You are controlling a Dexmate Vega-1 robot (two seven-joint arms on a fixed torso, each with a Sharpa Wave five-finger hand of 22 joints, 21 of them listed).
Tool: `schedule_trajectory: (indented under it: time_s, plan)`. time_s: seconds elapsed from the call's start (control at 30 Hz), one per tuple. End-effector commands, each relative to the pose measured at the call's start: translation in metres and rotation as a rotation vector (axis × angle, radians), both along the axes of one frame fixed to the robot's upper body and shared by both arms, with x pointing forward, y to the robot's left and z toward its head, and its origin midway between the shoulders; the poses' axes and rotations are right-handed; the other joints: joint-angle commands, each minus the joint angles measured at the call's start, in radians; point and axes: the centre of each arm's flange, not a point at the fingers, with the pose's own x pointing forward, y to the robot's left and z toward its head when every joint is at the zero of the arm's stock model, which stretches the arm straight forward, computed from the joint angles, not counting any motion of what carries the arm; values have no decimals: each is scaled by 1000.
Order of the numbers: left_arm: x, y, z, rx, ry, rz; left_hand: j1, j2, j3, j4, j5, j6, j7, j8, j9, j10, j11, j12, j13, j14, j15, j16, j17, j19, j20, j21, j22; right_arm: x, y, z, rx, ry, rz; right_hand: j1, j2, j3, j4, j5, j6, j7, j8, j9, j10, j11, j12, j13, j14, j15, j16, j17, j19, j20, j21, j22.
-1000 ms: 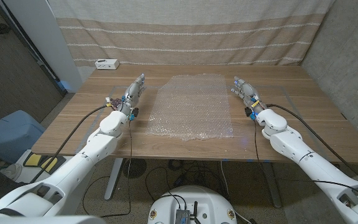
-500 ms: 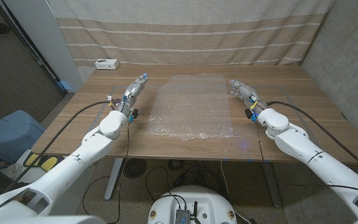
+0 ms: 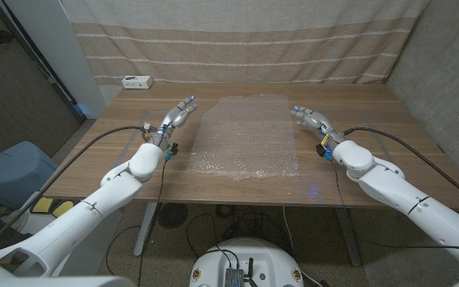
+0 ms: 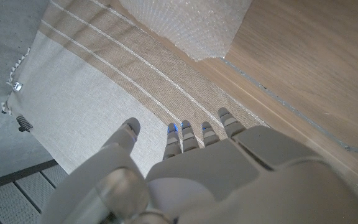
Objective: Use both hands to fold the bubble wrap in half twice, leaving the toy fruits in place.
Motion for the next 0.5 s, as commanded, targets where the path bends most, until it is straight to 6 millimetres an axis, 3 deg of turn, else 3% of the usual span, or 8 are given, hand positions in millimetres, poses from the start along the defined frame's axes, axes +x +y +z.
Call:
schedule_trajectory:
  time_s: [0.03,0.27,0.5]
  plan:
    - [-23,-14,-2,150,-34,77,19,7,12,-10,-6,17,0,4,6,9,-1,1,3,1,-6,-1,3,2,-9,-1,1,-18,3,-1,-148,16,-76,12,6,13,2,-1,9,-3,4,3,8,0,3,2,10,-4,7,6,10,1,6,2]
    - [-33,-22,-5,252,-39,119,35,10,22,-22,-8,39,8,7,6,14,2,-1,3,0,-13,-3,3,5,-12,0,1,-29,6,-5,-220,19,-99,18,9,18,8,-2,14,-13,5,3,10,-1,2,2,14,-5,9,8,14,-2,7,2]
    - [-42,-23,-9,304,-28,133,46,13,29,-30,-9,49,10,6,6,22,2,-2,3,5,-14,-1,2,10,-11,2,1,-41,14,-10,-282,-2,-119,23,10,23,13,-2,8,-5,1,3,15,-7,3,3,19,-10,12,10,18,-2,8,2]
